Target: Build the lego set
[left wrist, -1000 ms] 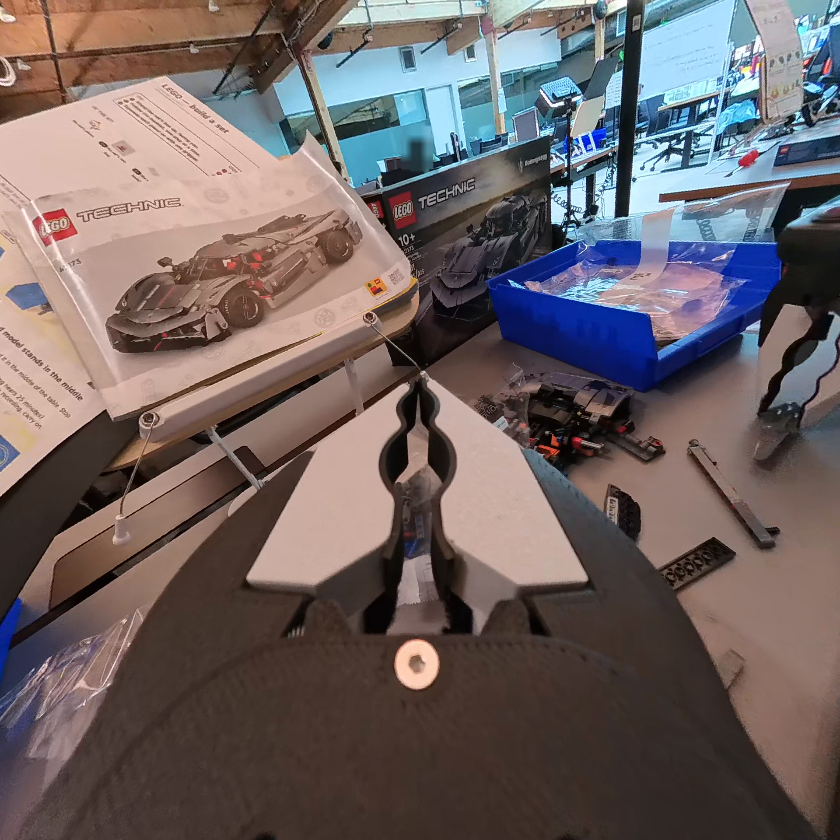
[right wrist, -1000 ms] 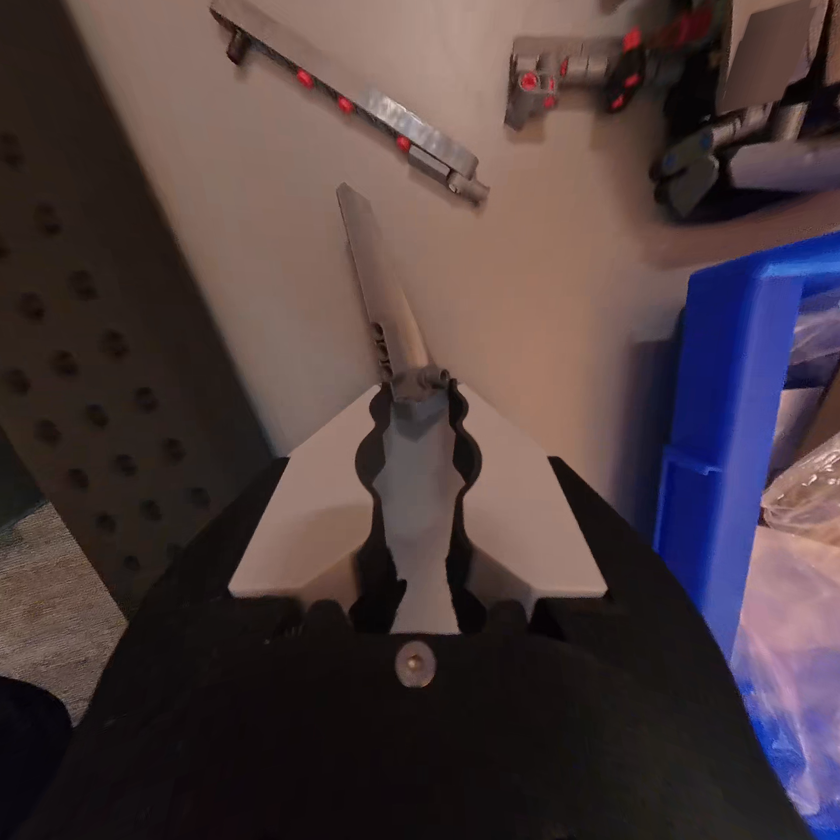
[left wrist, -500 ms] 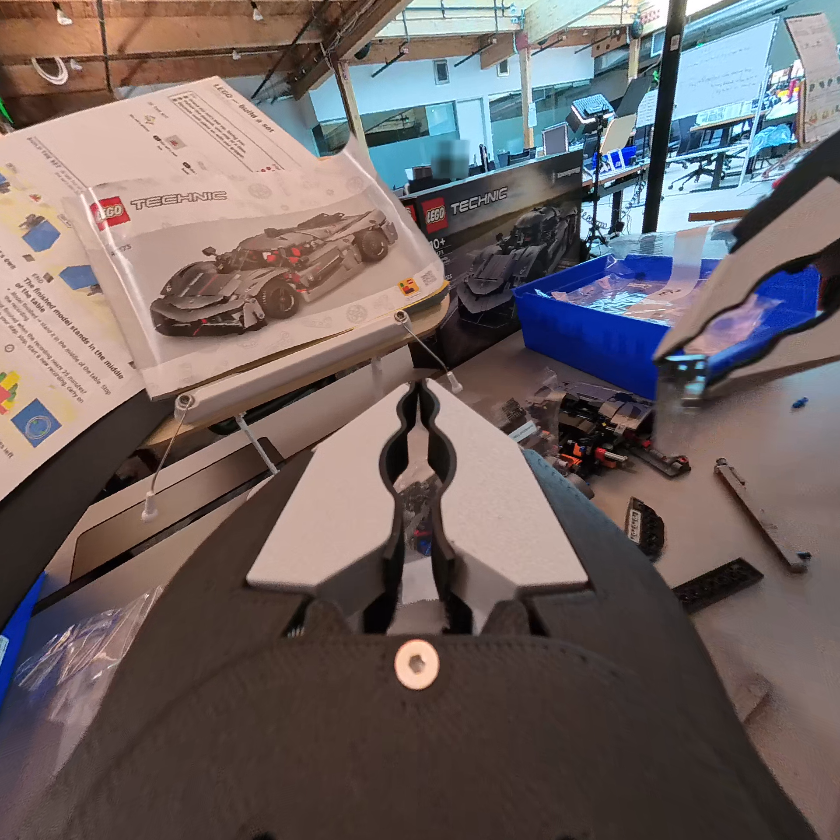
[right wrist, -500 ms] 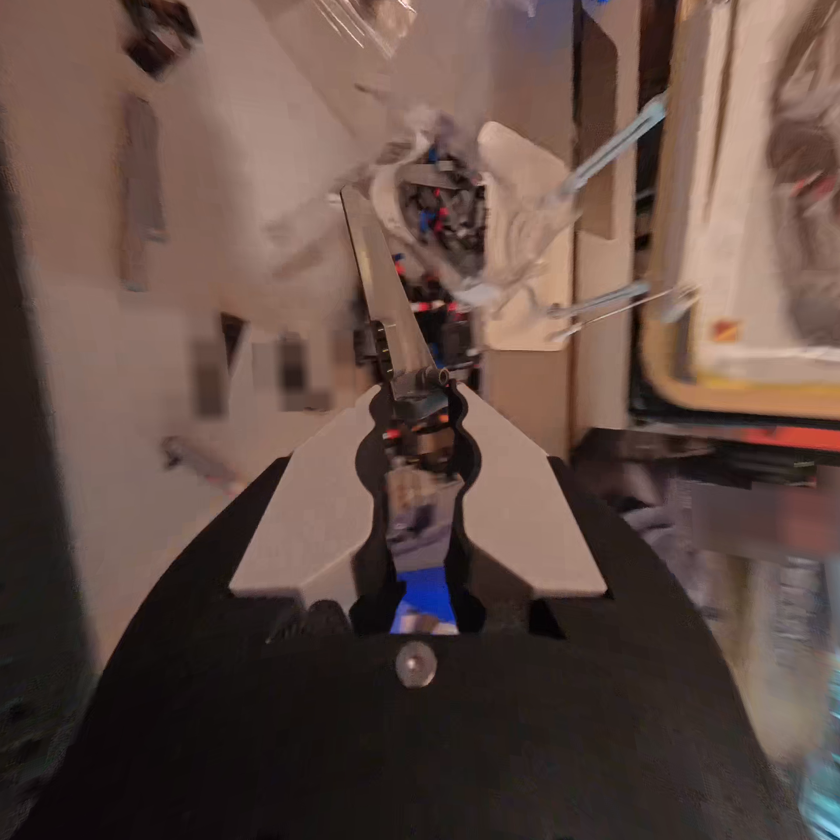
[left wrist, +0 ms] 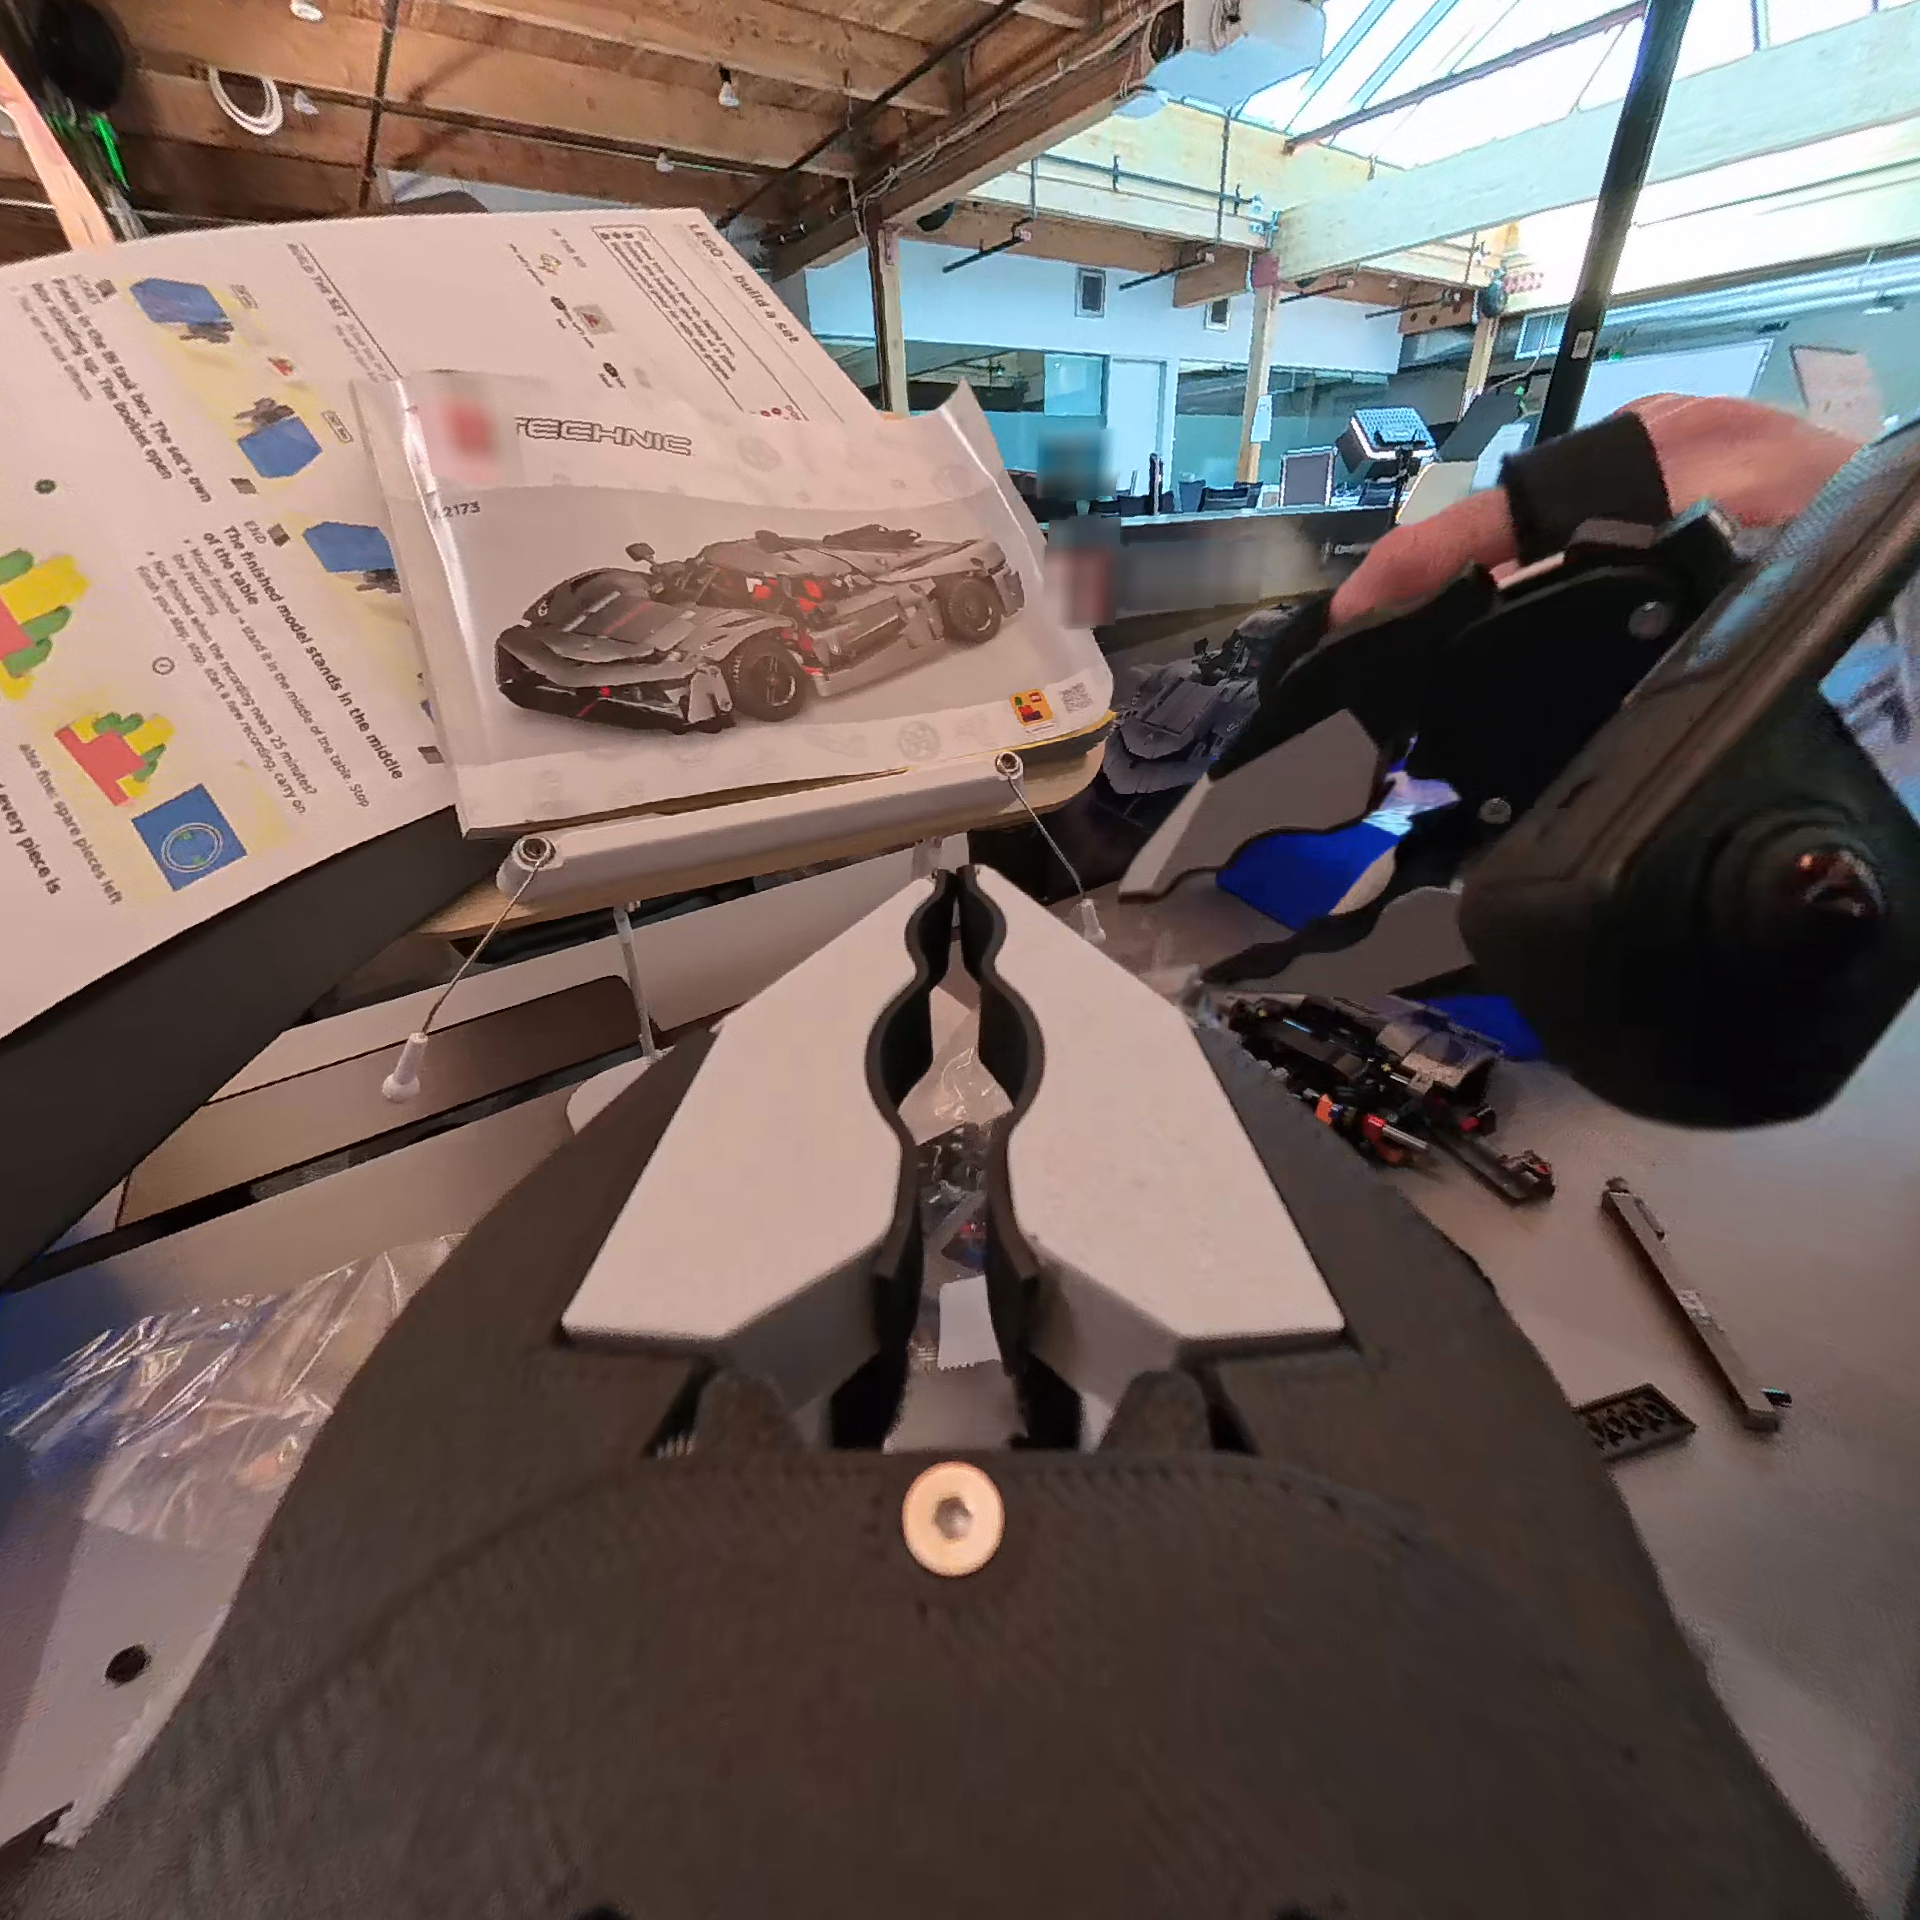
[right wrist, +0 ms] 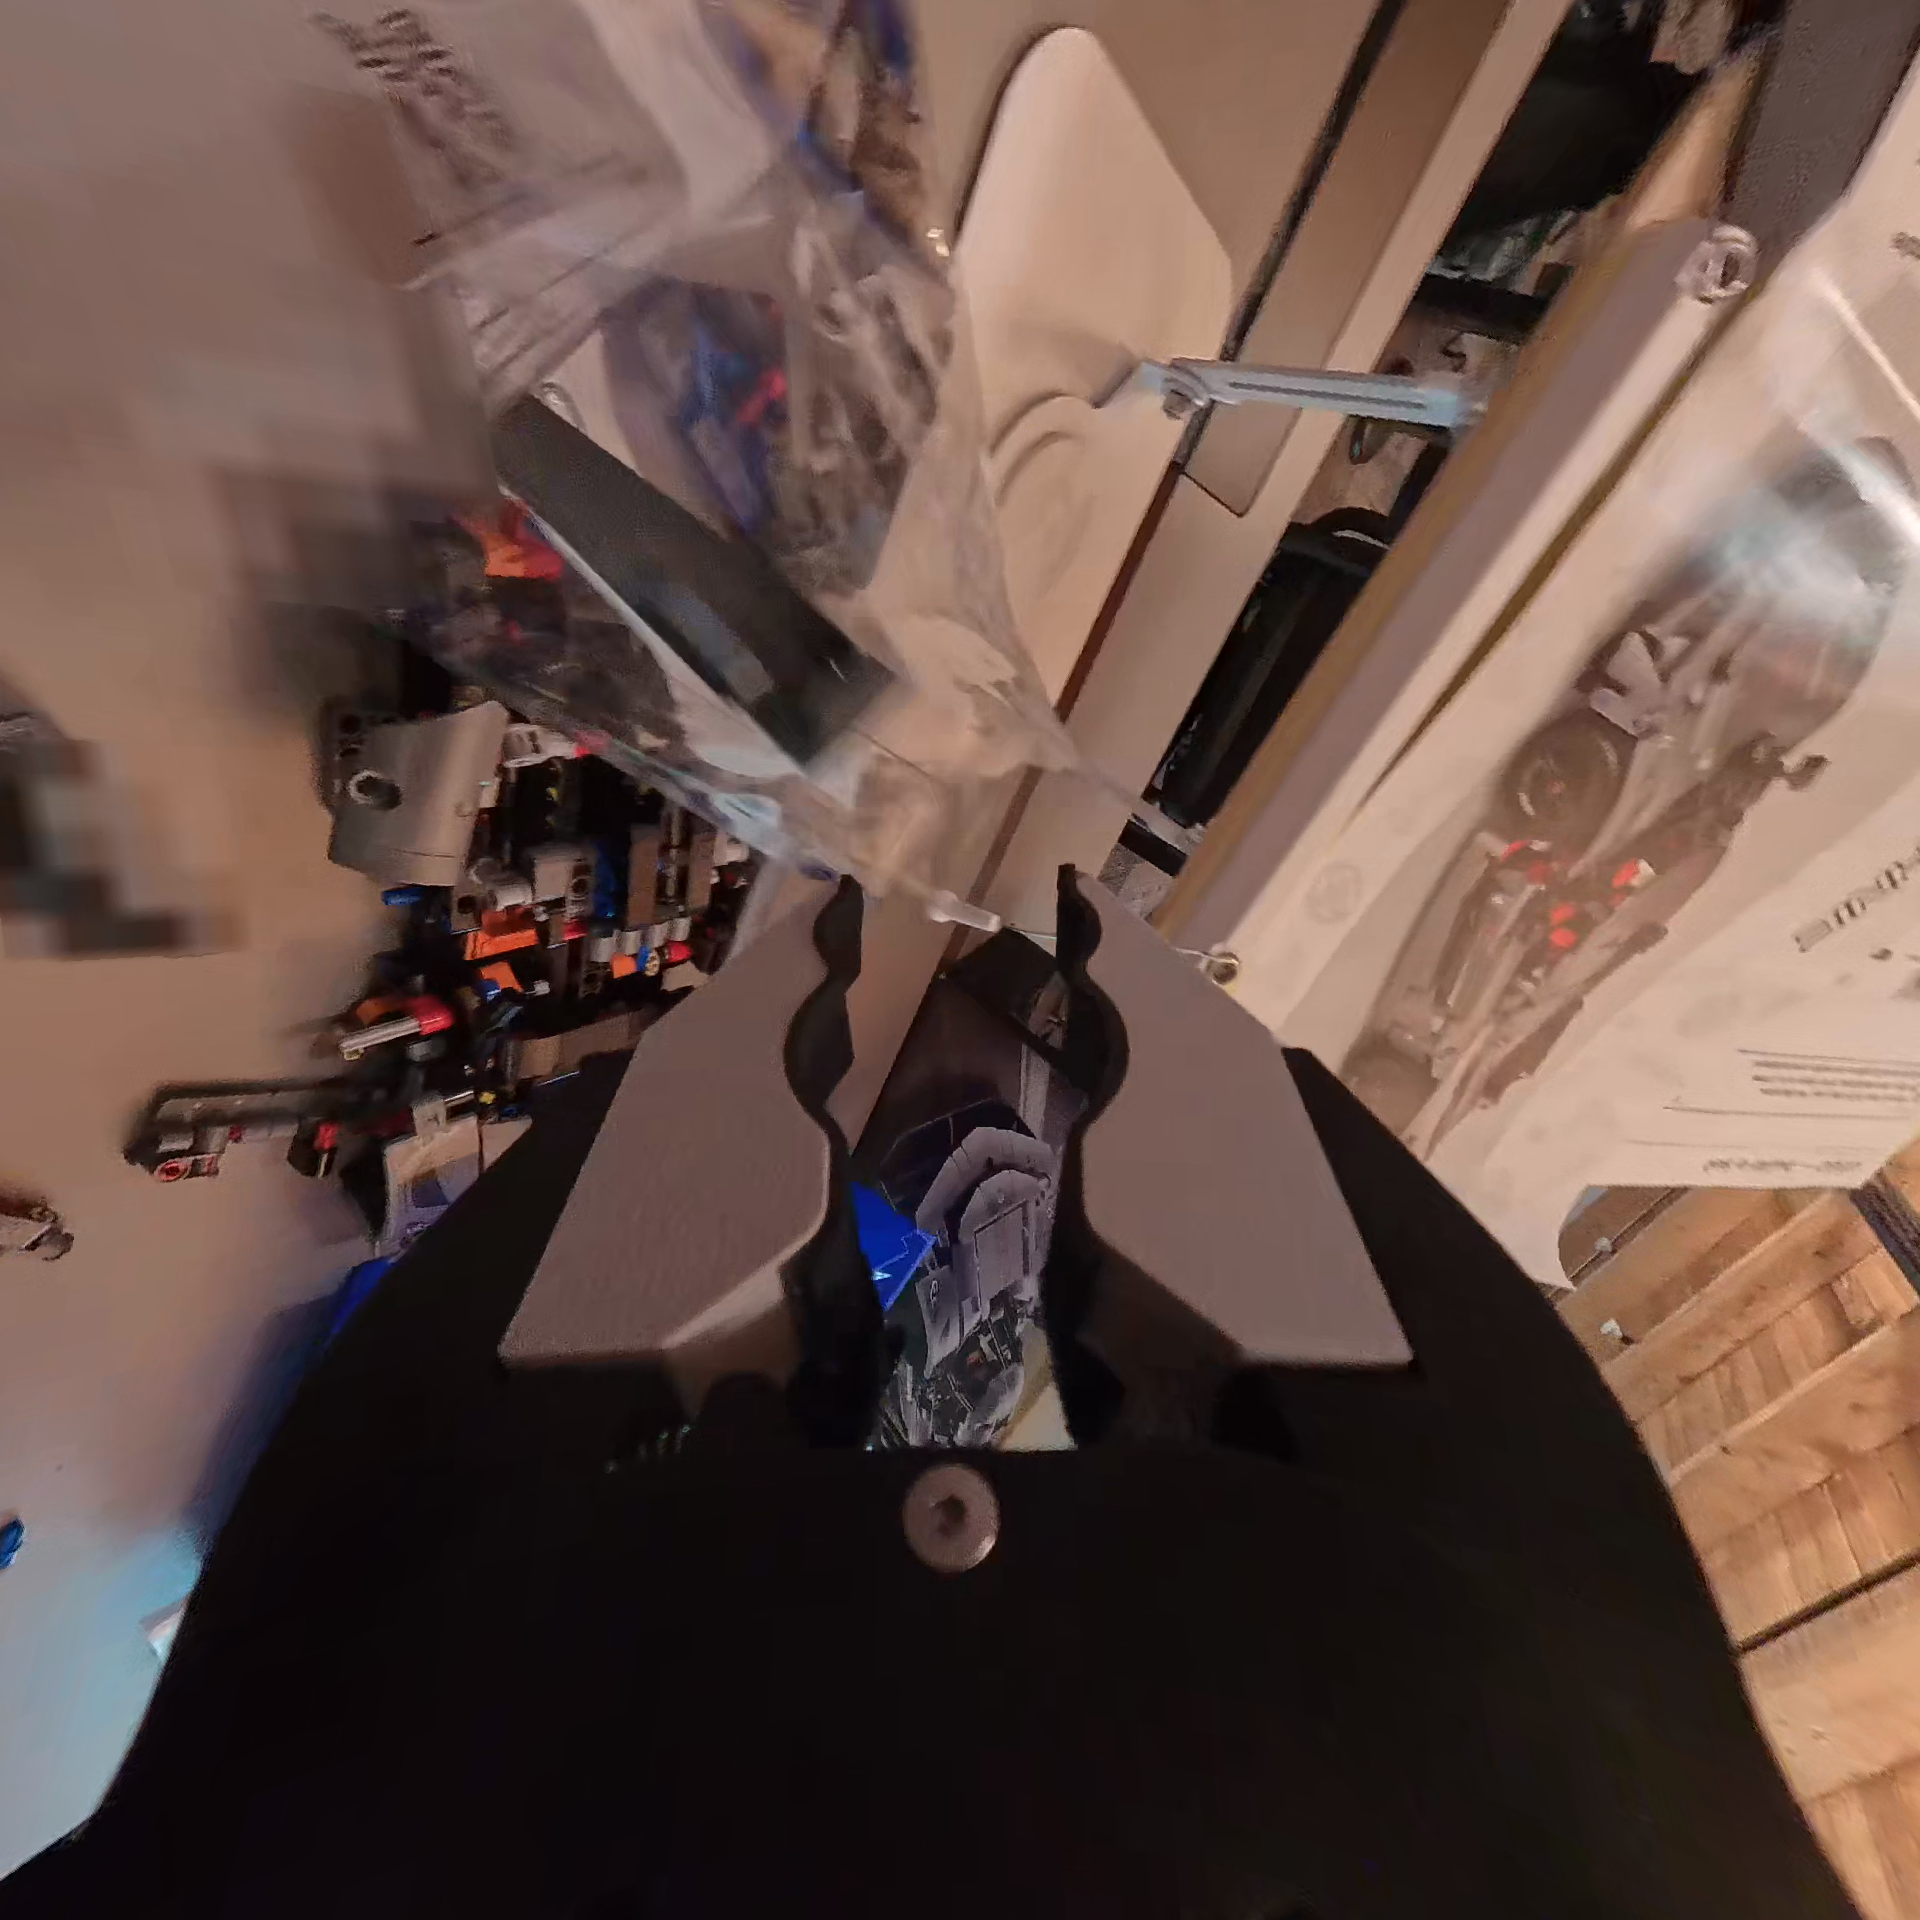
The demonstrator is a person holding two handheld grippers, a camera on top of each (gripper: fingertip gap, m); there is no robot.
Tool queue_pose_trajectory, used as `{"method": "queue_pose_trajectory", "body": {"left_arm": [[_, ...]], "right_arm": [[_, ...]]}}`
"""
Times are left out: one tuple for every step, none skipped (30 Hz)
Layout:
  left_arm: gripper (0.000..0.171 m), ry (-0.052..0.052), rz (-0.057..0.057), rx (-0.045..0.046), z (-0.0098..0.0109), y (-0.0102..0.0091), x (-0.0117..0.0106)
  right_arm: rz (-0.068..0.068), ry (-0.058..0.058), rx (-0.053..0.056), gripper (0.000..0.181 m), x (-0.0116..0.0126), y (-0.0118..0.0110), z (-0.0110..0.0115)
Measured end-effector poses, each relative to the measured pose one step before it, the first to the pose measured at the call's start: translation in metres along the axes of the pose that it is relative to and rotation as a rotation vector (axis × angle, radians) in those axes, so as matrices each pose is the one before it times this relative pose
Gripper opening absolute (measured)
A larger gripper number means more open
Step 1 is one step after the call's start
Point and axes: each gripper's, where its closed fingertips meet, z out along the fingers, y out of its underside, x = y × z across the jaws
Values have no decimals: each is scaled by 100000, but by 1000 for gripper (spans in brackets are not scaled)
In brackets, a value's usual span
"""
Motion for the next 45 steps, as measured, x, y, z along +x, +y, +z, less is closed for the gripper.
{"method": "queue_pose_trajectory", "body": {"left_arm": [[0, 424, -680, 349, -24, -69, 21], [0, 502, -671, 166, 5, -32, 57], [0, 441, -442, 155, 9, -22, 83], [0, 84, 38, -113, 16, 17, 36], [0, -233, 361, -294, -6, 51, -19], [0, -220, 168, -50, -23, 15, -30], [0, 64, -239, 57, -23, -18, -32], [0, 216, -438, 132, -40, -30, -14], [0, 181, -456, 313, -54, -78, -4], [0, 368, -545, 527, -68, -111, 42], [0, 694, -712, 462, -29, -120, 114], [0, 925, -740, 324, -24, -120, 168], [0, 943, -497, 384, -20, -139, 215], [0, 638, -110, 501, -34, -157, 190], [0, 313, 369, 436, -20, -136, 160], [0, 182, 525, -29, 16, -35, 128], [0, 172, 424, -325, 57, 43, 102], [0, 306, 231, -377, 66, 71, 102], [0, 462, 94, -356, 84, 89, 120], [0, 319, 131, -399, 99, 117, 93], [0, 211, 190, -533, 108, 137, 60], [0, 152, 244, -477, 101, 127, 40], [0, 27, 241, -365, 98, 120, 25], [0, 19, 186, -371, 85, 120, 10], [0, 22, 165, -345, 73, 115, -6], [0, -57, 69, -310, 64, 109, -18], [0, -20, -42, -206, 57, 85, -33], [0, -1, -13, -78, 38, 45, -27], [0, -122, 58, -83, 28, 34, -48], [0, -149, 60, -142, 24, 43, -51], [0, -116, -59, -191, 19, 60, -48], [0, -11, -158, -104, 14, 37, -35], [0, -23, -85, 96, -9, -4, -25], [0, -127, 13, 115, -23, -18, -23], [0, -86, -21, 102, -17, -25, -37], [0, 51, -140, 158, -21, -34, 2], [0, 130, -108, 205, -6, -40, 19], [0, 163, -21, 46, 6, -27, 34], [0, 191, 19, -37, 13, -5, 53], [0, 164, 92, 35, 20, -5, 54], [0, 58, 201, -60, 34, 20, 38], [0, -5, 183, -279, 34, 62, 7], [0, -45, 116, -335, 35, 90, -14], [0, -191, 45, -172, -1, 76, -61], [0, -195, -21, -1, -24, 51, -81]], "right_arm": [[1123, -611, 1378, 37, 133, -67, -222], [822, -705, 1231, 37, 33, -58, -186], [1085, 443, -113, 36, 152, 243, -209], [1882, 1371, -884, 36, 251, 527, -319], [2769, 1248, 139, 34, 191, 611, -502], [3812, -203, 1718, 32, -54, 632, -708], [5181, -1185, 1968, 29, -217, 825, -845], [5913, -2126, 716, 27, -394, 1224, -846], [5592, -2708, -797, 28, -562, 1679, -753], [5141, -2577, -2264, 29, -628, 2173, -625], [5575, -3209, -3483, 28, -801, 2576, -443], [6909, -5225, -3991, 27, -1144, 2758, -211], [7695, -6290, -4155, 29, -1309, 2854, 100], [7139, -5550, -3863, 32, -1191, 2888, 431], [6736, -5732, -3795, 31, -1145, 2861, 749], [6436, -5428, -3661, 31, -991, 2699, 980], [4631, -4120, -2163, 33, -766, 2332, 1113], [2734, -4071, -1019, 30, -775, 1972, 1189], [2411, -3724, -1039, 29, -641, 1763, 1239], [2634, -2501, -573, 30, -299, 1451, 1245], [2311, -2552, 845, 30, -182, 1006, 1174], [1594, -3411, 2323, 28, -286, 594, 1029], [1249, -2838, 2222, 28, -192, 422, 859], [1296, 14, 318, 28, 239, 521, 706], [856, 521, -937, 25, 230, 482, 552], [-111, -1831, -127, 25, -262, 139, 391], [-981, -1344, 726, 25, -272, -156, 256], [-1044, 1054, 50, 21, 121, -179, 194], [-495, 272, -920, 19, 84, -44, 247], [-311, -954, -855, 18, -48, -18, 244], [-177, -687, 138, 16, 16, -125, 182], [393, -1088, 702, 5, -26, -170, 92], [37, -1838, 394, 2, -178, -110, 14], [-1042, -1471, 393, 2, -225, -152, -54], [-1313, 24, 1135, 2, -89, -400, -175], [-1217, 754, 2226, 2, -66, -761, -385], [-2169, -354, 3742, 2, -382, -1260, -619], [-3554, -535, 5052, 2, -552, -1783, -758], [-4315, 326, 5448, 2, -467, -2238, -789], [-4760, 359, 6003, 2, -442, -2694, -740], [-5581, 76, 6797, 2, -456, -3141, -594], [-6396, 701, 6793, 2, -283, -3370, -338], [-6399, 1402, 6585, 2, 6, -3419, -92], [-5460, 900, 6840, 2, 171, -3429, 172], [-4103, -645, 6109, 2, 183, -3165, 499]]}}
